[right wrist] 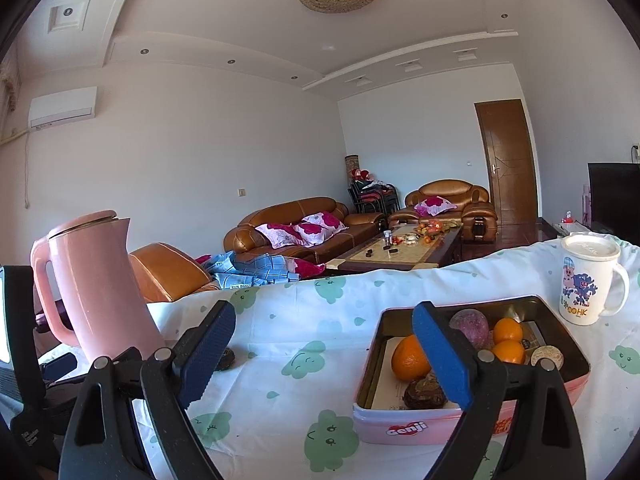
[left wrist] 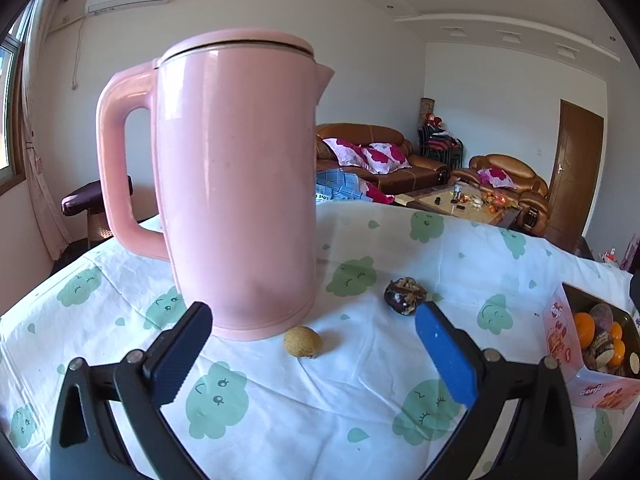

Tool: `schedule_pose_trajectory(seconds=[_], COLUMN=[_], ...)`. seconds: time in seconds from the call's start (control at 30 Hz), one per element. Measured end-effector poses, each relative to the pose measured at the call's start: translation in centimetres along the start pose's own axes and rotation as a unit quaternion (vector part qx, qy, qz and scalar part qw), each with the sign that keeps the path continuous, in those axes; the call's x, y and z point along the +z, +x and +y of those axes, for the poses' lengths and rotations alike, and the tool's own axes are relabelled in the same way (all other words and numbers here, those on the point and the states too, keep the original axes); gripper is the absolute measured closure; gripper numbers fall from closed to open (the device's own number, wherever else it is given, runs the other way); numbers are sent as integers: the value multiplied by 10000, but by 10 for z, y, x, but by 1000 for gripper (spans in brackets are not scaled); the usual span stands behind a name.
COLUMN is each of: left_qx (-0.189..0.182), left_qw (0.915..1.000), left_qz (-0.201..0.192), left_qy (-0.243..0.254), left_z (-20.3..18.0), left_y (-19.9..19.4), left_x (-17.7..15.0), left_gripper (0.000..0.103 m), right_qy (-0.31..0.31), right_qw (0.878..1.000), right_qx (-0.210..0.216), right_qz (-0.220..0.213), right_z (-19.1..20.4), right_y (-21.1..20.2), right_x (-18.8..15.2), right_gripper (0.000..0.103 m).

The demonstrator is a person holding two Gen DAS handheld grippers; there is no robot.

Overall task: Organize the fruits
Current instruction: 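Reach to the small brown round fruit by the kettle and grasp it with the left tool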

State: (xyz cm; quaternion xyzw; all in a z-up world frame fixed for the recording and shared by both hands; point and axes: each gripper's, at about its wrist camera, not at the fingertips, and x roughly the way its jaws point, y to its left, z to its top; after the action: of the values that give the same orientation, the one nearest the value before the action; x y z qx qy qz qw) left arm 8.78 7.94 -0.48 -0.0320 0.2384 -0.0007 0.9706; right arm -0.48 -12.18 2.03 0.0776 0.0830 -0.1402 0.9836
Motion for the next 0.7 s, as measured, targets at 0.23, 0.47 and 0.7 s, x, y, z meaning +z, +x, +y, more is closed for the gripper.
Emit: schedule_pose_trajectory(seconds=[0.23, 0.47, 0.7], left_qx=[336, 592, 568], left_qw=[9993, 9976, 9926], left_qz=[100, 357, 1064], left_qy=[90, -7, -154], left_z=[6, 21, 39], left_y=[4, 16, 36], left_x=[1, 0, -2], left_gripper=[0, 0, 0], right_qy=[-134, -224, -49], right_qw=[9998, 9986, 9982], right_qx=[160, 303, 365], right_qz=[61, 359, 481], right_z=[15, 32, 41], right_y=[1, 20, 32], right_x=[-3, -7, -10], right_gripper=[12, 12, 12])
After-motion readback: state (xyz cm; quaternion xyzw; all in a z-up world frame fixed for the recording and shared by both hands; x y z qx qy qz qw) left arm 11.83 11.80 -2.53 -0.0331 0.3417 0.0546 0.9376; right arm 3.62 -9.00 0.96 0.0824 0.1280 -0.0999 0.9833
